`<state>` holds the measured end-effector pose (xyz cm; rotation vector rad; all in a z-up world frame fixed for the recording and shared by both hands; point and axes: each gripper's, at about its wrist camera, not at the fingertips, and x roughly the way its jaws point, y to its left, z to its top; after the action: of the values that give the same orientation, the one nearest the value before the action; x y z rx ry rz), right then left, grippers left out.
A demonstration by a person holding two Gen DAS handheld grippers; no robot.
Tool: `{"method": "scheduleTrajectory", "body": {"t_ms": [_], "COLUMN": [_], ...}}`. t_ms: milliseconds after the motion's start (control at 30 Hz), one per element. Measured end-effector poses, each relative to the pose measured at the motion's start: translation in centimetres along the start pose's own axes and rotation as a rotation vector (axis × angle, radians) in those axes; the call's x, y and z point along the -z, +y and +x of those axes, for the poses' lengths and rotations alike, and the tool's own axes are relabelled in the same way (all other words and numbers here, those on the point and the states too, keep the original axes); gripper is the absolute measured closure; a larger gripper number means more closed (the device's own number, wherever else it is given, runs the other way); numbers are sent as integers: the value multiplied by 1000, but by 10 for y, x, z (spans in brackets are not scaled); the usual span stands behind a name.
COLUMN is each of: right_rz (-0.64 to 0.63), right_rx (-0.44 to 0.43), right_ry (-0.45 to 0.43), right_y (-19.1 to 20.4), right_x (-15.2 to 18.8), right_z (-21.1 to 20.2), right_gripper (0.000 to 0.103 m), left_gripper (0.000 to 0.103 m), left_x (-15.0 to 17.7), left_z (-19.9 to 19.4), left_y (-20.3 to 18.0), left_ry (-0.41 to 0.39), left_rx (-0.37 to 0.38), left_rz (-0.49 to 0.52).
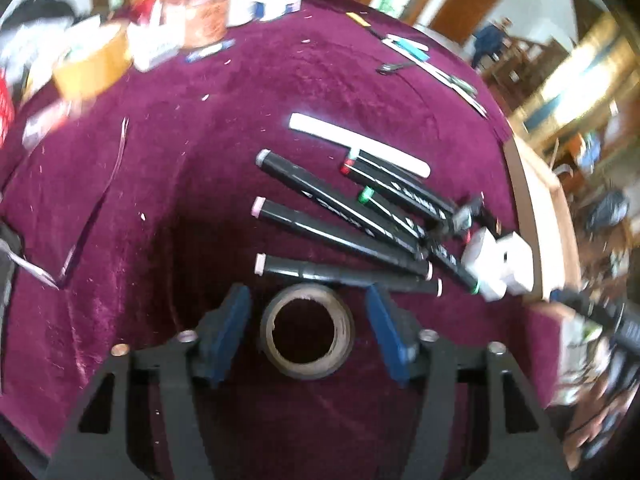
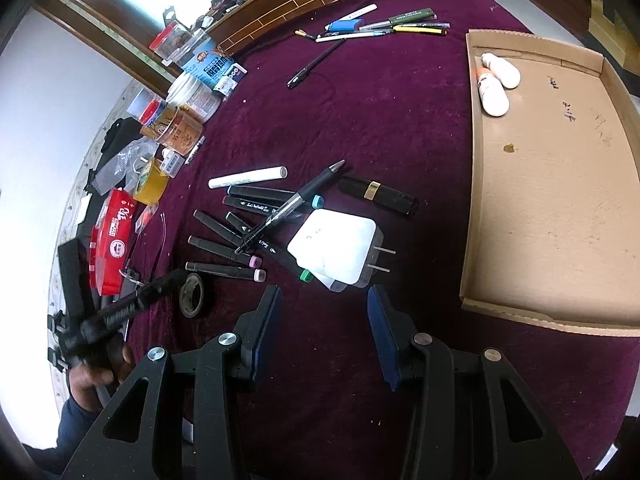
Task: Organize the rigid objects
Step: 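Grasp black tape roll with left gripper while right gripper grasps white charger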
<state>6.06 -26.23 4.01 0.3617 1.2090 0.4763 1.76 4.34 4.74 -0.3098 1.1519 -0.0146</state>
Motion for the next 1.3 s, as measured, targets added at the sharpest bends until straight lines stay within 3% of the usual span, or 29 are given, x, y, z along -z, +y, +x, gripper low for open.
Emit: {"method": "scheduleTrajectory", "body": {"t_ms": [167, 367, 467, 800, 967, 1133, 1300], "right_rz": [-1, -3, -14, -80, -144, -159, -175], "right_rx": [13, 44, 74, 189, 314, 343, 295], "right_ry": [-10, -32, -38, -44, -7, 5, -4], "right_y": [4, 7, 9, 27, 36, 33, 35], "right_x": [0, -2, -5, -21, -24, -20, -13], "right_z": [1, 2, 5, 28, 53, 61, 54], "right_gripper": [56, 52, 50, 43, 42, 46, 47], "left_gripper": [41, 40, 46, 46, 46, 46, 46], "left_x": [14, 18, 17, 26, 26, 26, 26], "left_z": [14, 34, 36, 29, 29, 28, 28], "left_y": [-20, -25, -23, -22, -22, -23, -23], "left_ry": [14, -18, -44, -57, -58, -62, -67], "left_rx": [-121, -180, -177, -176, -175, -172, -167], "left_rz": [158, 226, 221, 236, 238, 242, 245]}}
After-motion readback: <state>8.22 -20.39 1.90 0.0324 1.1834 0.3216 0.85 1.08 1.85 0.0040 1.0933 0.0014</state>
